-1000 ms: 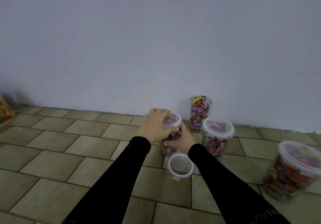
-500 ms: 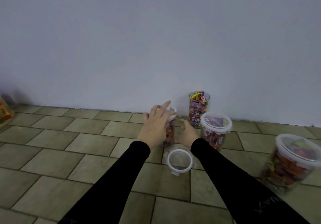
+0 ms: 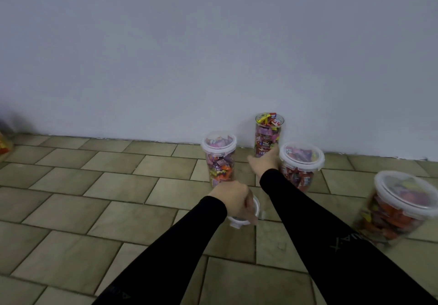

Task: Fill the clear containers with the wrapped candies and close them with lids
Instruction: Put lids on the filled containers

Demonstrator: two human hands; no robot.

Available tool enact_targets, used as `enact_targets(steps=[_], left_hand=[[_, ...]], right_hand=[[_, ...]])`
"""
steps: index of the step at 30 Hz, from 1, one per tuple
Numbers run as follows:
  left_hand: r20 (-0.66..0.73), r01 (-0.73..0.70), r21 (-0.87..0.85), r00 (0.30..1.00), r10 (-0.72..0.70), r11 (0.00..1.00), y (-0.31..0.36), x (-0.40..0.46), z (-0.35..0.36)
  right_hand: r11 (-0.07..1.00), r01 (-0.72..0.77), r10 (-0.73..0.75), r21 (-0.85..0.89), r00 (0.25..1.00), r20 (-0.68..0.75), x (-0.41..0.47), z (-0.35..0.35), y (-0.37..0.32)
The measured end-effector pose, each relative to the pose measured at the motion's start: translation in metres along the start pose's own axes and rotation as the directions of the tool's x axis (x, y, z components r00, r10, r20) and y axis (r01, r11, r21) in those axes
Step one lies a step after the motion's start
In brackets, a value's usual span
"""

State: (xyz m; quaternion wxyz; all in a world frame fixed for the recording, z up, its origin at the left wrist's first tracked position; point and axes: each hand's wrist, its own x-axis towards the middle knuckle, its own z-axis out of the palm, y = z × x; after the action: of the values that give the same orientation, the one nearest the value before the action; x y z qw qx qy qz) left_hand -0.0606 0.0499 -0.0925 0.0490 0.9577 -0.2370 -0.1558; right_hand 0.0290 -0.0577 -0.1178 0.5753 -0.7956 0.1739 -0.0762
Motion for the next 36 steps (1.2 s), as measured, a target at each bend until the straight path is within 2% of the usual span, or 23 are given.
enact_targets(steps=[3, 5, 9, 11, 14, 21, 23, 26, 30, 31, 32, 33, 34, 35, 36], left_hand=[[0.242, 0.040, -0.065, 0.970, -0.023, 0.997, 0.009, 0.011, -0.002], [0.359, 0.111, -0.085, 0.930, -0.074, 0.990, 0.014, 0.018, -0.006], [0.452, 0.075, 0.048, 0.888, -0.089, 0.996, 0.018, 0.030, -0.009], [0.447, 0.079, 0.035, 0.891, -0.086, 0.996, 0.014, 0.034, -0.007], [0.304, 0.136, -0.064, 0.946, -0.111, 0.989, 0.004, 0.037, -0.002], [0.074, 0.166, -0.185, 0.985, -0.155, 0.969, -0.009, 0.025, -0.025], [-0.017, 0.179, -0.191, 0.983, -0.185, 0.965, -0.010, 0.014, -0.039], [-0.185, 0.184, -0.250, 0.955, -0.233, 0.951, -0.012, -0.004, -0.059], [-0.343, 0.078, -0.409, 0.910, -0.232, 0.909, -0.010, -0.018, -0.080], [-0.393, 0.037, -0.440, 0.891, -0.229, 0.897, -0.008, -0.019, -0.084], [-0.444, -0.008, -0.477, 0.865, -0.233, 0.879, -0.005, -0.019, -0.087], [-0.486, -0.050, -0.511, 0.840, -0.240, 0.858, -0.002, -0.018, -0.090], [-0.514, -0.083, -0.539, 0.821, -0.249, 0.838, 0.000, -0.015, -0.093], [-0.533, -0.112, -0.559, 0.807, -0.253, 0.822, 0.003, -0.010, -0.095], [-0.542, -0.132, -0.578, 0.800, -0.258, 0.805, 0.006, -0.004, -0.098]], right_hand=[[0.994, 0.008, -0.003, 0.107, 0.999, -0.046, 0.013, 0.000, -0.013], [0.994, 0.019, -0.012, 0.108, 0.998, -0.067, 0.025, -0.001, -0.017], [0.997, 0.043, -0.034, 0.063, 0.991, -0.132, 0.042, 0.001, -0.019], [0.992, 0.085, -0.066, 0.097, 0.982, -0.177, 0.047, 0.005, -0.017], [0.973, 0.132, -0.083, 0.190, 0.966, -0.243, 0.051, 0.008, -0.014], [0.991, 0.109, -0.090, 0.077, 0.970, -0.224, 0.047, 0.002, -0.010], [0.982, 0.136, -0.106, 0.129, 0.971, -0.214, 0.039, 0.001, -0.010], [0.959, 0.186, -0.142, 0.213, 0.968, -0.206, 0.023, -0.003, -0.005], [0.965, 0.217, -0.198, 0.144, 0.971, -0.135, 0.013, -0.008, 0.002], [0.966, 0.249, -0.237, 0.063, 0.959, -0.156, 0.012, -0.010, 0.003], [0.971, 0.233, -0.219, 0.055, 0.957, -0.192, 0.009, -0.010, 0.003], [0.973, 0.227, -0.217, 0.040, 0.960, -0.177, 0.007, -0.013, 0.002], [0.969, 0.245, -0.245, -0.009, 0.963, -0.110, 0.000, -0.020, 0.001], [0.976, 0.217, -0.216, 0.012, 0.976, -0.025, -0.004, -0.023, 0.004], [0.983, 0.182, -0.182, -0.019, 0.983, -0.029, -0.008, -0.024, 0.008]])
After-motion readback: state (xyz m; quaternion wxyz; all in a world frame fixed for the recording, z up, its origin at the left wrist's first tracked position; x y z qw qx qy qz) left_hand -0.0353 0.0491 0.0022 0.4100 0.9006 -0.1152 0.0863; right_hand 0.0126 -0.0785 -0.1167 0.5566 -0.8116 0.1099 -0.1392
